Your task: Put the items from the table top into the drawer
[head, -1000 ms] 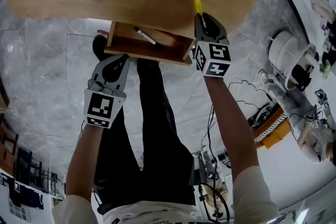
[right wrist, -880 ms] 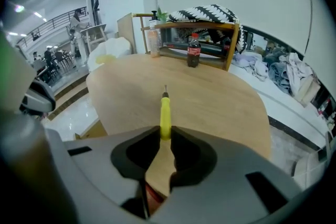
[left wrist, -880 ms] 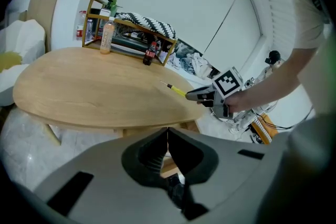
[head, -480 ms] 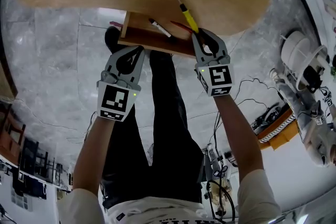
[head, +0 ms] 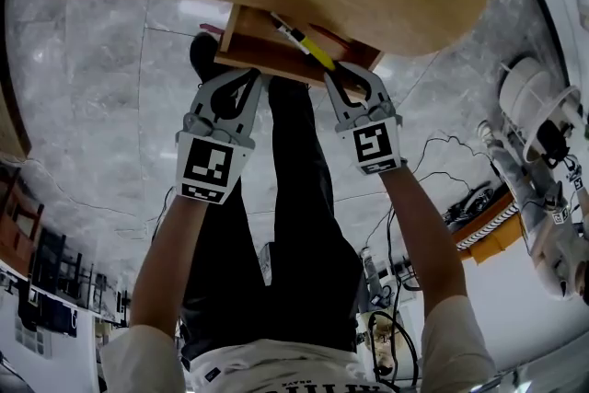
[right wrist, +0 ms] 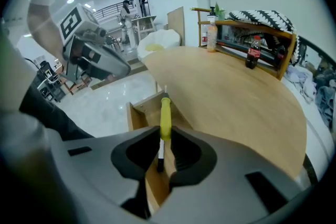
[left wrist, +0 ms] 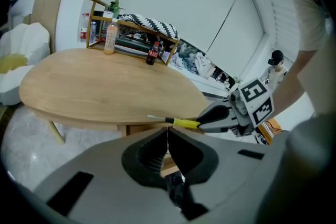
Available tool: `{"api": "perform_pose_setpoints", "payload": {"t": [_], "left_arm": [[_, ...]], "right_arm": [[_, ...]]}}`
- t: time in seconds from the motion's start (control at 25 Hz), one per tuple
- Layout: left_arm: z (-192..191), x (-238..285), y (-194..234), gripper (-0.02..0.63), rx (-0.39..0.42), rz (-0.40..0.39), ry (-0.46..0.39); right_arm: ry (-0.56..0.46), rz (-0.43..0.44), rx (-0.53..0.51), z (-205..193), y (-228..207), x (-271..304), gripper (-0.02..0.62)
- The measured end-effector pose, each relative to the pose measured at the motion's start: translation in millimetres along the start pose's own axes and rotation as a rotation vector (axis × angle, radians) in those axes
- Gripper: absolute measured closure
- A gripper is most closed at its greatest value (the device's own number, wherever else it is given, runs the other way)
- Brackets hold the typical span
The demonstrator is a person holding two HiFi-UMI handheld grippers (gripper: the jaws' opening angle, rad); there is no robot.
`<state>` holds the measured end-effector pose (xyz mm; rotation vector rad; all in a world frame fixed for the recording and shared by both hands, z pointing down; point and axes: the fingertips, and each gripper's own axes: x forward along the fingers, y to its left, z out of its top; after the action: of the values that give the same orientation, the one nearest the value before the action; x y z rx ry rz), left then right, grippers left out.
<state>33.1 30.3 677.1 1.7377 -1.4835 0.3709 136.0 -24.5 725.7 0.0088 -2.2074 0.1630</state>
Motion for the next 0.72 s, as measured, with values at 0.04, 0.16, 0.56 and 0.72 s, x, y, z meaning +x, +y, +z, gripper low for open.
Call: {"api": "perform_pose_setpoints", "payload": {"t": [0.04, 0.16, 0.56, 0.72], "left_arm": [[-1.1, -0.7, 0.3, 0.584, -0.002, 0.003, 0.000], [-4.2, -1.8, 0.8, 0.584, -0.007, 0.009, 0.001], [-18.9, -9.1, 16.1, 0.584, -0.022, 0.021, 0.011], [-12.4, -20.0, 21.5, 0.584, -0.007, 0.023, 0.005]], "right_arm": [[0.017, 0.006, -0.005, -5.8, 3.2, 3.7, 0.517], [0.087, 0.013, -0.009, -28.0, 5.2, 19.2, 0.517], [0.282, -0.068, 0.072, -72.8, -9.3, 70.6, 0.512], [0.291, -0.111, 0.117, -65.7, -14.8, 66.1, 0.494]]}}
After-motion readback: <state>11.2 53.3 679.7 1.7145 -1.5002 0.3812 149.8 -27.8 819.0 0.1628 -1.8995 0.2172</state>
